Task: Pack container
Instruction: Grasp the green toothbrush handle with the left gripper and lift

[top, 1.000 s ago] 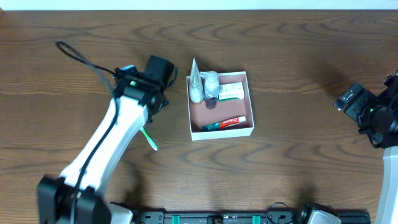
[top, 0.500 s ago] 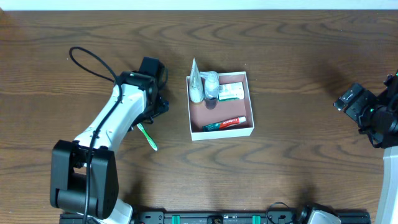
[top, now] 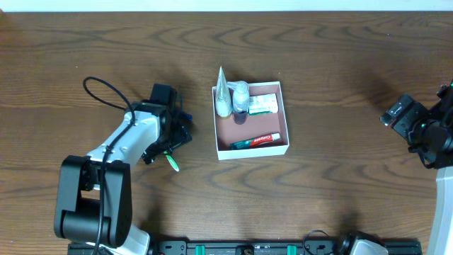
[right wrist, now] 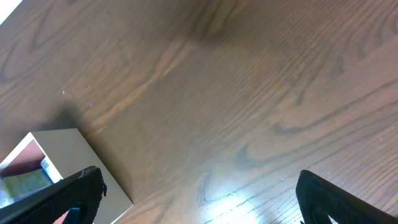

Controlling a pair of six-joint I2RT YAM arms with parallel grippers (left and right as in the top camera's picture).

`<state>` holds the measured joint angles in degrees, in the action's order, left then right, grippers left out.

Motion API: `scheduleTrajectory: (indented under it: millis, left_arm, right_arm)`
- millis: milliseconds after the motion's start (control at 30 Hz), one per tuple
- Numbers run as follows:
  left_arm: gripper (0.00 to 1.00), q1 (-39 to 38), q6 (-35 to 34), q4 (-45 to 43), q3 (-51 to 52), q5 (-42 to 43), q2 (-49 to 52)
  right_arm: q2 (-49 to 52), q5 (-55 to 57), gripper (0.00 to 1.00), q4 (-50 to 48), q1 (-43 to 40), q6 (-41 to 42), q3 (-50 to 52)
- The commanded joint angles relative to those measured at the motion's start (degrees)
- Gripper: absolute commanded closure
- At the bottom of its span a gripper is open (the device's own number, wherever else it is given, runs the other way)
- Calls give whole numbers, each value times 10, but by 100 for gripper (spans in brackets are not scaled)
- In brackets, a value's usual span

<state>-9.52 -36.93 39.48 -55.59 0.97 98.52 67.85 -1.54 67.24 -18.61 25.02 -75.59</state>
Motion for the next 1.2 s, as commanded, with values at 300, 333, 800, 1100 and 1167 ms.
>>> scheduleTrajectory:
  millis: [300,333,800,1100,1167]
  left_arm:
    - [47,15,40,-60,44,3,3]
    - [47,15,42,-63,44,2,3]
    - [73,15,52,-88,44,-3,3]
    - [94,15,52,-85,44,-2,3]
    - [94,15,52,-85,44,-2,3]
  right_arm:
    - [-3,0,1,0,-6,2,-7]
    - [-3,0,1,0,-6,2,-7]
    - [-3,0,1,0,-6,2,-7]
    - [-3,0,1,0,-6,2,-7]
    - [-3,0,1,0,-6,2,-7]
